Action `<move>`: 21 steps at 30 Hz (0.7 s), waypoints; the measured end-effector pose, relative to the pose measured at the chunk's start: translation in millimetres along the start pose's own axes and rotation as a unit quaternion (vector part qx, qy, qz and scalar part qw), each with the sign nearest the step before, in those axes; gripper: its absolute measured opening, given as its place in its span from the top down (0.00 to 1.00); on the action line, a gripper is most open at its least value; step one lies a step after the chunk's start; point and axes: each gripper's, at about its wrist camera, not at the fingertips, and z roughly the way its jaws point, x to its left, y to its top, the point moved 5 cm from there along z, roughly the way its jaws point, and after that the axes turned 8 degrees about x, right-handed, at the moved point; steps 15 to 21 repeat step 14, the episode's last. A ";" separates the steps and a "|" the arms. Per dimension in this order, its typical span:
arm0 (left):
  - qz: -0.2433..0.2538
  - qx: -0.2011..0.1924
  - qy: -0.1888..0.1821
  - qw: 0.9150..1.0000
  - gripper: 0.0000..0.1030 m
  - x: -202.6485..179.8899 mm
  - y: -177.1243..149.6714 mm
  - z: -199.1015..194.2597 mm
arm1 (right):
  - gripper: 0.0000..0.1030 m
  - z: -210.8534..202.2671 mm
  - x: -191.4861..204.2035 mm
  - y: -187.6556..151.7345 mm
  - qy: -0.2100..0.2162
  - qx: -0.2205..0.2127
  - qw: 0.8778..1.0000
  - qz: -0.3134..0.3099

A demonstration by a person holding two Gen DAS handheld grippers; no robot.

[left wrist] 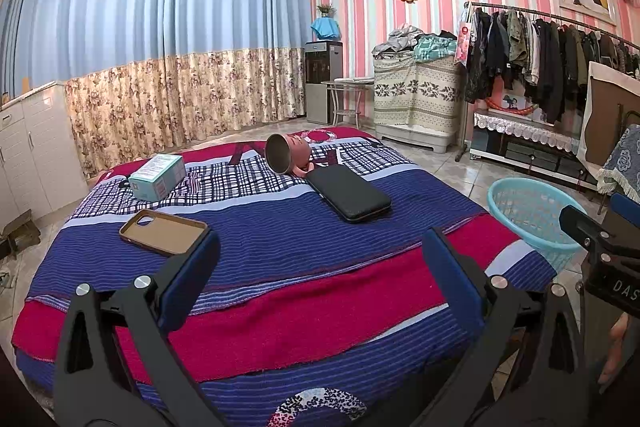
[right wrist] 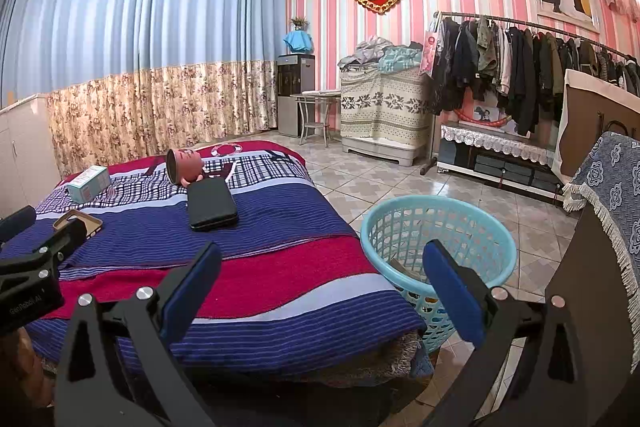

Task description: Collect trash

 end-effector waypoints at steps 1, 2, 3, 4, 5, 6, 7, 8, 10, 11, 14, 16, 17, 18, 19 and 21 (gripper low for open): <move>0.000 0.001 0.000 1.000 0.05 1.5 -1.0 0.3 | 0.05 0.1 0.2 -0.2 0.000 0.000 1.000 0.000; -0.001 0.001 -0.001 1.000 0.05 3.1 -1.2 0.9 | 0.05 0.2 -0.1 0.1 0.000 0.000 1.000 0.000; -0.001 0.001 0.000 1.000 0.05 2.0 -1.3 0.9 | 0.05 0.2 0.3 -0.3 0.000 0.000 1.000 0.000; -0.001 0.001 -0.001 1.000 0.05 2.8 -1.3 1.0 | 0.05 0.2 0.3 -0.4 0.000 0.000 1.000 0.000; 0.000 0.000 -0.001 1.000 0.05 3.4 -1.2 1.0 | 0.05 0.2 0.1 -0.1 0.000 0.001 1.000 0.000; 0.000 0.000 -0.001 1.000 0.05 1.7 -0.9 0.7 | 0.05 0.2 0.5 -0.4 0.000 0.000 1.000 0.000; 0.001 -0.001 -0.001 1.000 0.05 3.0 -1.3 1.5 | 0.04 0.2 0.6 -0.5 0.000 0.000 1.000 0.000; 0.002 -0.002 -0.002 1.000 0.05 4.3 -1.7 2.2 | 0.05 0.3 0.6 -0.6 0.000 0.000 1.000 0.000; 0.003 -0.004 -0.003 1.000 0.05 5.9 -2.8 3.7 | 0.05 0.5 0.5 -0.3 0.000 0.001 1.000 0.000; 0.004 -0.004 -0.002 1.000 0.05 2.1 -3.2 3.0 | 0.05 0.4 0.7 -0.5 0.000 0.001 1.000 0.000; 0.002 -0.002 -0.002 1.000 0.05 4.0 -4.2 3.8 | 0.05 0.4 0.1 0.6 -0.001 0.000 1.000 -0.001; 0.002 -0.002 -0.002 1.000 0.05 4.0 -4.2 3.8 | 0.05 0.4 0.1 0.6 -0.001 0.000 1.000 -0.001; 0.002 -0.002 -0.002 1.000 0.05 4.0 -4.2 3.8 | 0.05 0.4 0.1 0.6 -0.001 0.000 1.000 -0.001; 0.002 -0.002 -0.002 1.000 0.05 4.0 -4.2 3.8 | 0.05 0.4 0.1 0.6 -0.001 0.000 1.000 -0.001; 0.002 -0.002 -0.002 1.000 0.05 4.0 -4.2 3.8 | 0.05 0.4 0.1 0.6 -0.001 0.000 1.000 -0.001; 0.002 -0.002 -0.002 1.000 0.05 4.0 -4.2 3.8 | 0.05 0.4 0.1 0.6 -0.001 0.000 1.000 -0.001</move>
